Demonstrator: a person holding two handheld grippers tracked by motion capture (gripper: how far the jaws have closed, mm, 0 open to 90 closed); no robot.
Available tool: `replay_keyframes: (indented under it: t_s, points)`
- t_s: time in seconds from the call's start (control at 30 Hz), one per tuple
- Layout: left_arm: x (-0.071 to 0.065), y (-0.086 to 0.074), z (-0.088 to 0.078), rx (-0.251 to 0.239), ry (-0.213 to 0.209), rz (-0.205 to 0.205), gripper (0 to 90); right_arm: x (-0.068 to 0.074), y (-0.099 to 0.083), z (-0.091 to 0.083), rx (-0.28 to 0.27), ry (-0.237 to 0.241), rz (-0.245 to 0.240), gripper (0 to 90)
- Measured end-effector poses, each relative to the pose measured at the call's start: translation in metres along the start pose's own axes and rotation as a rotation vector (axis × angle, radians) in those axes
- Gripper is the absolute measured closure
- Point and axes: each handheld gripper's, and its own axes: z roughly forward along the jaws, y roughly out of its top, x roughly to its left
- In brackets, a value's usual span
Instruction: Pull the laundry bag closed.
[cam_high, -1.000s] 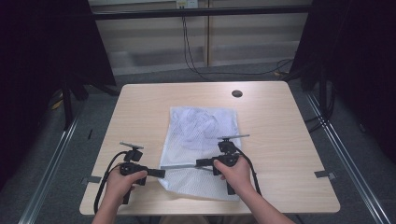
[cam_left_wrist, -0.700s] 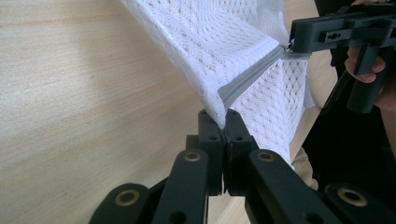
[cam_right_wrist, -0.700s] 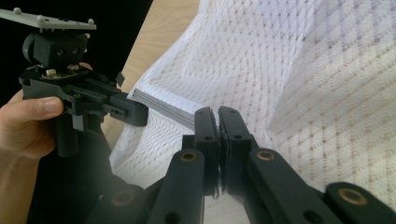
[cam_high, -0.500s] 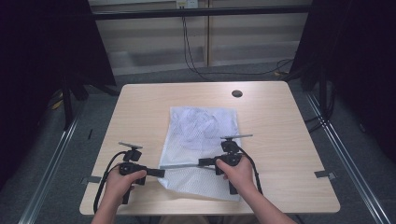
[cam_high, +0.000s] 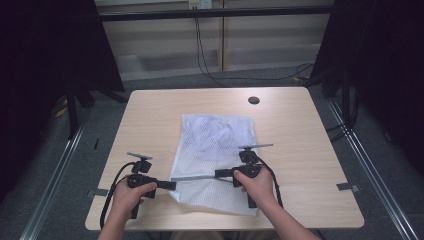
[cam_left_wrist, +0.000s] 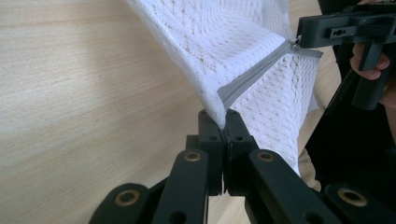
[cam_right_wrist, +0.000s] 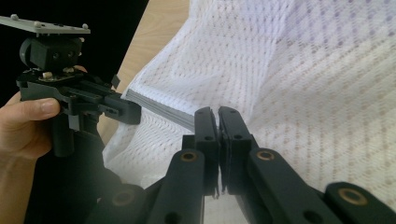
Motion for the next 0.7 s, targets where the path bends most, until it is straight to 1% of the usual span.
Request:
replay_keyframes:
  t_s: [0.03, 0.07, 0.13, 0.33, 0.7]
  points:
    - [0.0009, 0.0000, -0.0007, 0.002, 0.003, 0.007, 88.7, -0.0004, 0.0002, -0.0010, 0.000, -0.004, 0.005, 87.2]
    - [0.0015, -0.0002, -0.0011, 0.004, -0.011, 0.002, 88.7, -0.0015, 0.0005, -0.0022, -0.005, -0.005, 0.003, 87.2]
    - [0.0011, -0.0007, -0.0014, 0.000, -0.016, -0.011, 88.7, -0.0033, 0.0008, -0.0047, -0.008, -0.005, 0.005, 87.2]
    - [0.0004, -0.0001, -0.0013, 0.000, -0.008, 0.003, 88.7, -0.0043, 0.0007, -0.0075, -0.008, -0.007, 0.007, 87.2]
    - [-0.0004, -0.0005, 0.0002, -0.005, -0.007, -0.002, 88.7, -0.0052, 0.0011, -0.0090, -0.006, -0.002, 0.005, 87.2]
